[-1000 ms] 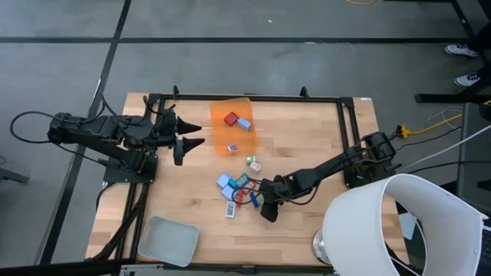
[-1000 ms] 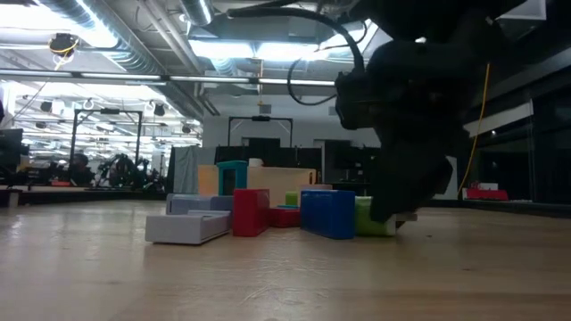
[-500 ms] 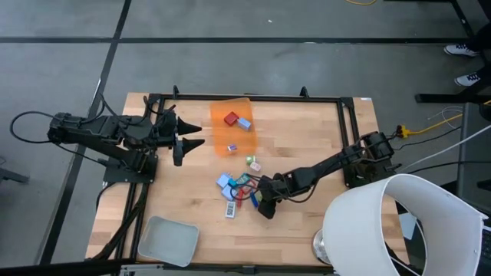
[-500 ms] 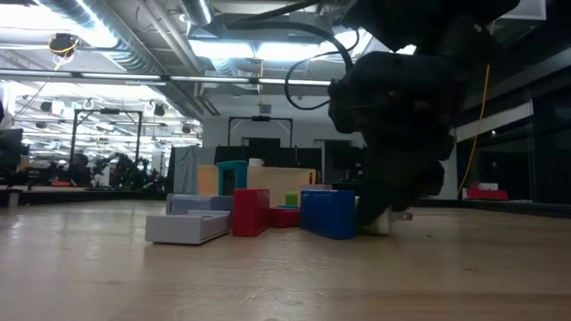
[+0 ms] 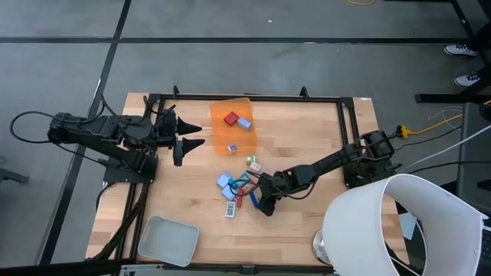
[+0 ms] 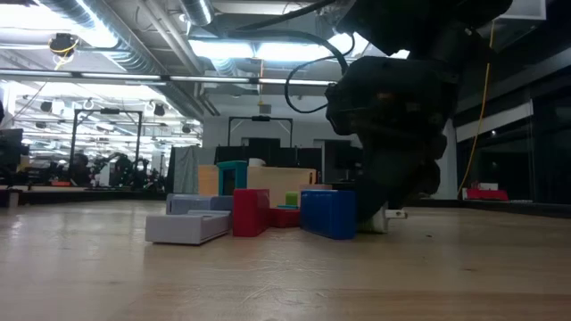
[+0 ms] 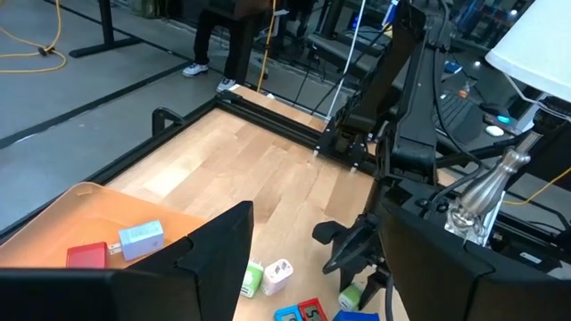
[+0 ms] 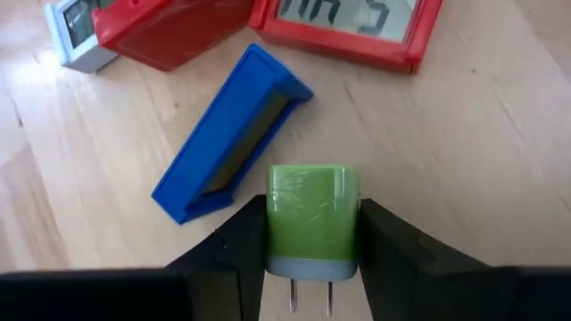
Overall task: Pick & Place Office items
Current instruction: Put the bottom green charger adapter into the orange bin
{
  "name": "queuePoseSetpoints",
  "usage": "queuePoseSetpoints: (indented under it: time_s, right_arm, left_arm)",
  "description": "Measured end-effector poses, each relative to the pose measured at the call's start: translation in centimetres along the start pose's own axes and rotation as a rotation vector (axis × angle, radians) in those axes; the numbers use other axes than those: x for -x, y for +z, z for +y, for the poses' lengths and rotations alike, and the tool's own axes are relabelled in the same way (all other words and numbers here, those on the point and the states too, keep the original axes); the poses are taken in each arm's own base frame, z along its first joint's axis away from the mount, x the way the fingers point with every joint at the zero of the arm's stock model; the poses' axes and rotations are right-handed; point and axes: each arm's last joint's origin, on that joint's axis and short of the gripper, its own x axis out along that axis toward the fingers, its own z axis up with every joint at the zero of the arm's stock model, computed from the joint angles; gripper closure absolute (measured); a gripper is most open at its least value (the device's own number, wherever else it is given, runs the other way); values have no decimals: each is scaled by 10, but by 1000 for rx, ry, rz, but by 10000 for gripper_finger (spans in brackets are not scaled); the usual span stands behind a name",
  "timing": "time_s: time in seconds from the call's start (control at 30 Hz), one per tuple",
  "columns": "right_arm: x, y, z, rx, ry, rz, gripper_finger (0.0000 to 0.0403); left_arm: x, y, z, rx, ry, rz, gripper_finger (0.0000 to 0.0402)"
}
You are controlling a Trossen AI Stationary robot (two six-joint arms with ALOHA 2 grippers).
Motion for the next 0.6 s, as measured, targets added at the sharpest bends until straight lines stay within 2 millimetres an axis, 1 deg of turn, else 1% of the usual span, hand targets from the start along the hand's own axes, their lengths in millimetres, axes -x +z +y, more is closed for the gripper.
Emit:
queuePoseSetpoints:
  time_s: [0.1, 0.23, 0.4, 0.5, 0.6]
  right_arm:
    - [7, 1, 2, -21, 18, -5, 266]
    - [25, 6, 8, -55, 57, -48, 266]
    - [59, 16, 13, -111, 70, -213, 266]
    - [78, 27, 11, -156, 56, -336, 266]
    - [95, 51, 10, -170, 30, -451, 266]
  left_arm:
    - [0, 0, 0, 0, 0, 0, 164]
    - [0, 0, 0, -13, 0, 0, 164]
    - [-1, 1, 2, -20, 9, -3, 164]
    - [-2, 2, 5, -15, 27, -7, 164]
    - [-6, 2, 7, -36, 53, -5, 164]
